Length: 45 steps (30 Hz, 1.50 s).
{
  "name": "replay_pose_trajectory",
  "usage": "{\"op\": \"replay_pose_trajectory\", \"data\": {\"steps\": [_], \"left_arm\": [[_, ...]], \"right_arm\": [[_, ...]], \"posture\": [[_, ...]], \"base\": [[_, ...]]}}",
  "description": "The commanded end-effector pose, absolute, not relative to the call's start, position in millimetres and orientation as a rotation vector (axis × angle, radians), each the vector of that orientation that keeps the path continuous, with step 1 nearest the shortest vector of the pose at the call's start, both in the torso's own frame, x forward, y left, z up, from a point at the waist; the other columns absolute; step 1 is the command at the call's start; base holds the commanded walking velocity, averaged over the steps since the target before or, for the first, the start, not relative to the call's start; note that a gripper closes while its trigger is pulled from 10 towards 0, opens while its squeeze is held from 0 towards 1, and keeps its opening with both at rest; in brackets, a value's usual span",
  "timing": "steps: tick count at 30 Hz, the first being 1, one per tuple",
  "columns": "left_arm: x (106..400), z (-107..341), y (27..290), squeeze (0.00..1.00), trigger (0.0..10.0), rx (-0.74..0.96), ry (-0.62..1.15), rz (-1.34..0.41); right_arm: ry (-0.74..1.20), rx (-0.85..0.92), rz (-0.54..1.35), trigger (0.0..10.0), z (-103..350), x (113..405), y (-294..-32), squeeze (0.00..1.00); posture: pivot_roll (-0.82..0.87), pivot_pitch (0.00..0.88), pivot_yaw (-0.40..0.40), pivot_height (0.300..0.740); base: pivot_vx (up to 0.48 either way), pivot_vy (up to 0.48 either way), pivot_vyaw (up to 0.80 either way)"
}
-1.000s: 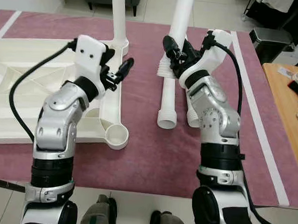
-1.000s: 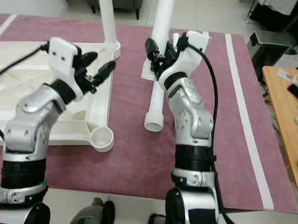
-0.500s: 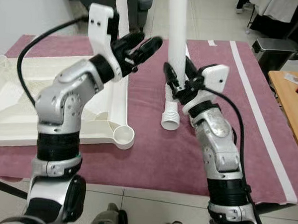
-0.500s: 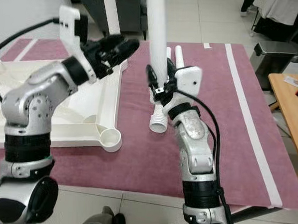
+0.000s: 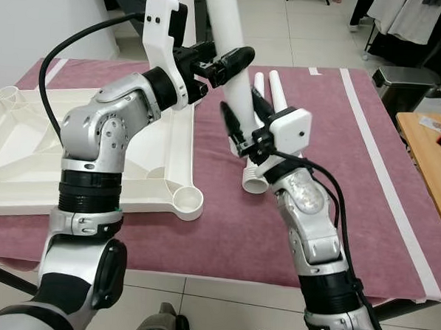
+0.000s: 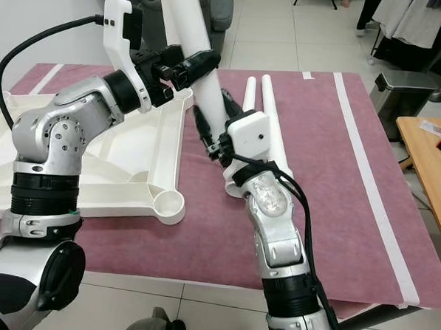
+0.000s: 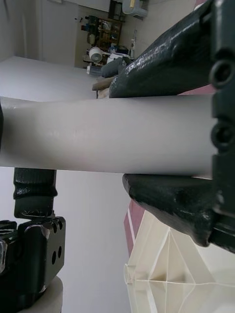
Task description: Building children table
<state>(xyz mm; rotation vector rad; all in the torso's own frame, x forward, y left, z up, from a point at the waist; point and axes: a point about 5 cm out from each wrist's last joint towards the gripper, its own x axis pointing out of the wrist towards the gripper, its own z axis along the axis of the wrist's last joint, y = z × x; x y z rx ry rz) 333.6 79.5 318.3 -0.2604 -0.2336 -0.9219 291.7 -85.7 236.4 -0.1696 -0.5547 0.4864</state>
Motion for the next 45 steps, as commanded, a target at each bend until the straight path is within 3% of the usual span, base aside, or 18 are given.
{"op": "replay_pose_trajectory", "data": {"steps": [1,2,3,14,15,19,20,30,31,33,34,36,37,42,43,44,45], "left_arm": [[332,321,78,0.0,8.1,-0.279,-0.25,-0.99],[332,321,78,0.0,8.1,-0.279,-0.25,-0.99],[330,322,78,0.0,0.0,-0.301,-0.251,-1.009],[318,315,73,0.0,0.0,-0.209,-0.281,-1.107],[316,312,71,0.0,0.0,-0.158,-0.284,-1.112],[313,306,67,0.0,0.0,-0.073,-0.283,-1.135],[311,305,66,0.0,0.0,-0.045,-0.283,-1.145],[303,299,62,0.0,0.0,0.092,-0.326,-1.198],[301,300,61,0.0,0.0,0.104,-0.339,-1.212],[301,300,61,0.0,0.0,0.104,-0.339,-1.212],[300,300,61,0.0,0.0,0.109,-0.346,-1.22],[300,300,61,0.0,0.0,0.109,-0.346,-1.22],[299,299,60,0.0,0.0,0.112,-0.35,-1.232],[293,295,59,0.0,0.0,0.113,-0.351,-1.266],[293,294,58,0.0,0.0,0.116,-0.351,-1.27],[293,294,58,0.0,0.0,0.116,-0.351,-1.27],[292,293,58,0.0,0.0,0.118,-0.349,-1.275]], "right_arm": [[-0.606,-0.185,0.509,10.0,241,284,-79,0.0],[-0.606,-0.185,0.509,10.0,241,284,-79,0.0],[-0.592,-0.197,0.505,10.0,235,284,-77,0.0],[-0.541,-0.294,0.466,10.0,230,293,-75,0.0],[-0.53,-0.298,0.477,10.0,231,294,-74,1.0],[-0.492,-0.3,0.498,10.0,234,297,-74,0.96],[-0.476,-0.299,0.511,10.0,236,298,-74,0.03],[-0.322,-0.266,0.628,10.0,241,298,-79,0.0],[-0.292,-0.258,0.643,9.5,240,298,-80,0.0],[-0.292,-0.258,0.643,9.5,240,298,-80,0.0],[-0.267,-0.246,0.65,6.2,240,298,-82,0.0],[-0.267,-0.246,0.65,6.2,240,298,-82,0.0],[-0.253,-0.237,0.653,4.1,240,299,-83,0.0],[-0.222,-0.204,0.669,4.2,244,301,-85,0.0],[-0.216,-0.197,0.675,3.0,246,301,-85,0.0],[-0.216,-0.197,0.675,3.0,246,301,-85,0.0],[-0.213,-0.19,0.681,2.4,247,301,-85,0.0]], "posture": [[-0.03,0.02,0.125,0.74],[-0.03,0.02,0.125,0.74],[-0.03,0.025,0.124,0.74],[-0.04,0.028,0.115,0.74],[-0.04,0.03,0.113,0.74],[-0.04,0.033,0.107,0.74],[-0.04,0.035,0.104,0.74],[-0.06,0.042,0.091,0.74],[-0.06,0.043,0.09,0.74],[-0.06,0.043,0.09,0.74],[-0.06,0.044,0.088,0.74],[-0.06,0.044,0.088,0.74],[-0.06,0.046,0.088,0.74],[-0.06,0.048,0.085,0.74],[-0.07,0.05,0.081,0.74],[-0.07,0.05,0.081,0.74],[-0.06,0.051,0.08,0.74]], "base": [[0.0,0.0,0.0],[0.0,0.0,0.0],[0.0,0.0,0.0],[0.0,0.0,0.0],[0.0,0.0,0.0],[0.0,0.0,0.0],[0.0,0.0,0.0],[0.0,0.0,0.0],[0.0,0.0,0.0],[0.0,0.0,0.0],[0.0,0.0,0.0],[0.0,0.0,0.0],[0.0,0.0,0.0],[0.0,0.0,0.0],[0.0,0.0,0.0],[0.0,0.0,0.0],[0.0,0.0,0.0]]}}
